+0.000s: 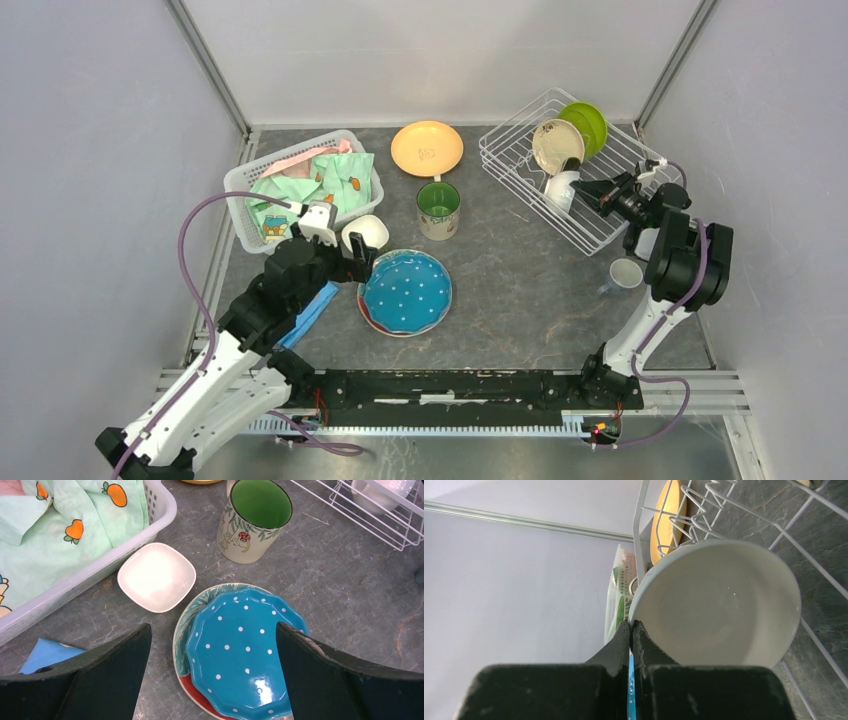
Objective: Load the mixed dishes into the dish rack
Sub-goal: Turn the bowl upside down on the dish rack.
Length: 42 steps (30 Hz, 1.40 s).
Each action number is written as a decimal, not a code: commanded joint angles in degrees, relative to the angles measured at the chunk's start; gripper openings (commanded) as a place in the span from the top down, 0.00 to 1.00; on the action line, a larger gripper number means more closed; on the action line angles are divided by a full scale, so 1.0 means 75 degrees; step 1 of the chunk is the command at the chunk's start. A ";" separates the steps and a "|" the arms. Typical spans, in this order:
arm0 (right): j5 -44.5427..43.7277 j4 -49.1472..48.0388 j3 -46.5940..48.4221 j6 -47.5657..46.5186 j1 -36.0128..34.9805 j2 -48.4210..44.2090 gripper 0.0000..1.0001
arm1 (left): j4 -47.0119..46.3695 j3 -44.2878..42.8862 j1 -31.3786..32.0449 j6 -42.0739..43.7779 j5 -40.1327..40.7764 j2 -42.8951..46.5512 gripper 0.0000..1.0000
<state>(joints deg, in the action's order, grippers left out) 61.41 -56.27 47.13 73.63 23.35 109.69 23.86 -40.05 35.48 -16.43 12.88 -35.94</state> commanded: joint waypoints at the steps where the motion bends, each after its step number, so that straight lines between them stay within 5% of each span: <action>1: 0.0138 -0.0249 -0.0381 -0.0350 0.0182 0.0147 1.00 | -0.0266 -0.0004 0.0027 0.0233 -0.0140 -0.0085 0.00; 12: 0.0181 -0.0092 -0.0647 -0.0608 0.0539 0.0302 0.90 | -0.0270 -0.0013 0.0030 0.0233 -0.0142 -0.0150 0.00; 20: -0.0047 0.2616 -0.0200 -0.2557 0.0793 -0.0034 0.85 | -0.0273 -0.0006 0.0029 0.0228 -0.0141 -0.0116 0.00; 29: -0.0234 0.3581 -0.0007 -0.3203 0.0987 -0.0097 0.82 | -0.0273 -0.0012 0.0032 0.0230 -0.0152 -0.0088 0.00; 42: -0.1091 0.6636 0.1318 -0.5112 0.1004 -0.0405 0.75 | -0.0273 0.0003 0.0027 0.0227 -0.0086 -0.0023 0.00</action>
<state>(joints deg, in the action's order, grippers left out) 59.99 -20.38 54.72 42.89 30.09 106.91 23.88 -39.99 35.48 -16.43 12.84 -36.49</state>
